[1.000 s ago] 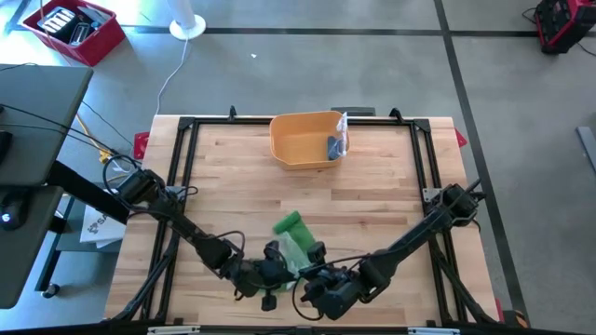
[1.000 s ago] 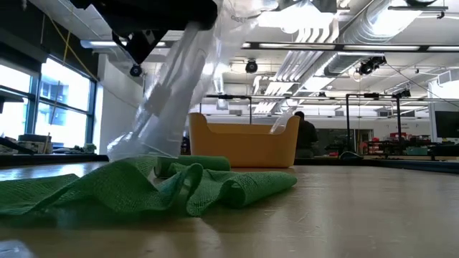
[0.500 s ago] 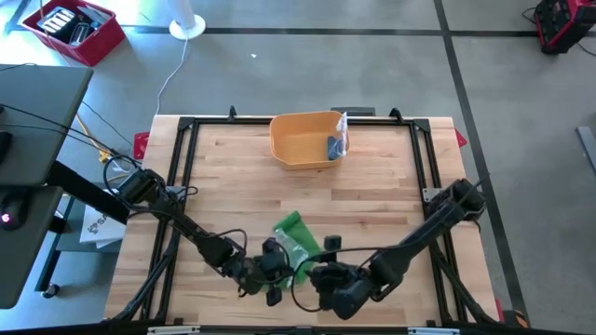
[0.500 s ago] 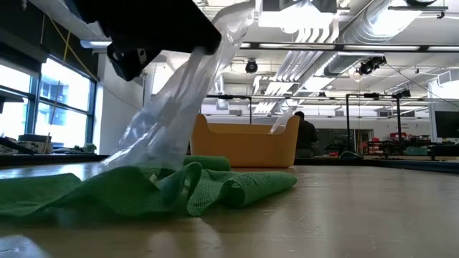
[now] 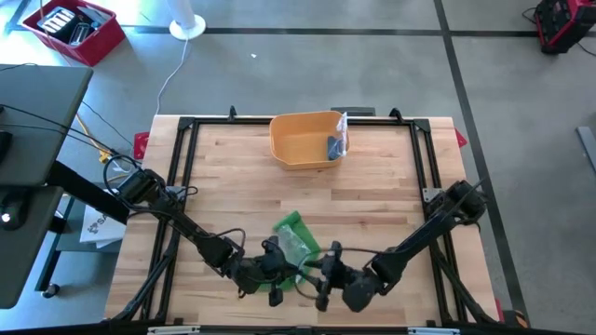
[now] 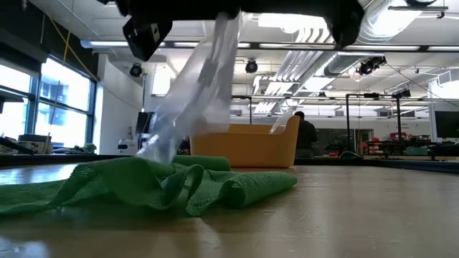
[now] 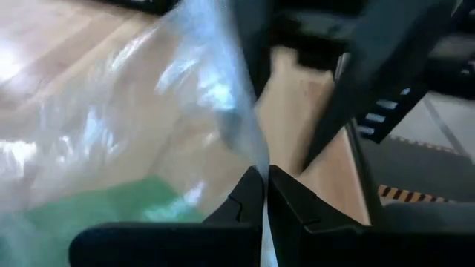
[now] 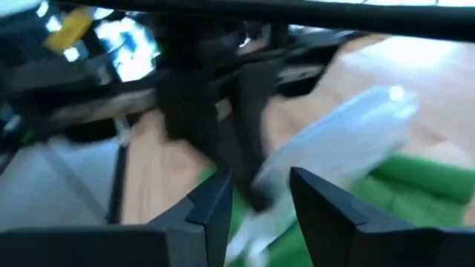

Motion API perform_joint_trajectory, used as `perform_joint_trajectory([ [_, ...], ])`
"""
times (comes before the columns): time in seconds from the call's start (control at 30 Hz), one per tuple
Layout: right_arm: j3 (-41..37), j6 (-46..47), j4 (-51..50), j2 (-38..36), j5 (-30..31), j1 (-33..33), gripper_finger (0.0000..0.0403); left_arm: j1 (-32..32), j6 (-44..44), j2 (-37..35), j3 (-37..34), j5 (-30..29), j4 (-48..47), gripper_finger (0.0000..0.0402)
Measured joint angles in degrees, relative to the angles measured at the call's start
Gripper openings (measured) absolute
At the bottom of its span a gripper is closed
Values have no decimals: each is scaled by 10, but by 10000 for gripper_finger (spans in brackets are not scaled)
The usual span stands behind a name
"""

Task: Roll bandage
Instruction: Open the transparent zip bag

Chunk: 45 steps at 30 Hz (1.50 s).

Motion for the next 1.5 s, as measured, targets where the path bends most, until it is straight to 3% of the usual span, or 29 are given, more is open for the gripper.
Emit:
perform_joint_trajectory([
  [0.13, -4, -2, 8, 0, 9, -5, 112, 0, 7, 0, 0, 1, 5, 1],
  [0.3, -4, -28, 8, 0, 5, -3, 25, -3, 14, 0, 0, 5, 4, 1],
  [0.37, -4, -42, 11, 0, 3, 1, 8, -9, 30, 0, 0, 3, 4, 1],
  [0.9, -4, -77, 24, -1, -3, 6, 13, -25, 57, -32, 1, 9, 1, 1],
  [1.2, -4, -208, 80, -1, -160, -17, 92, -22, 111, -32, 0, 64, 39, 5],
  [1.3, -4, -237, 81, -1, -180, -27, 101, -18, 120, -31, -1, 74, 55, 6],
  [1.4, -4, -270, 81, -2, -180, -31, 86, -13, 111, -31, -1, 75, 60, 11],
  [1.5, -4, -281, 80, -1, -170, -31, 28, -11, 108, -31, -1, 78, 56, 22],
])
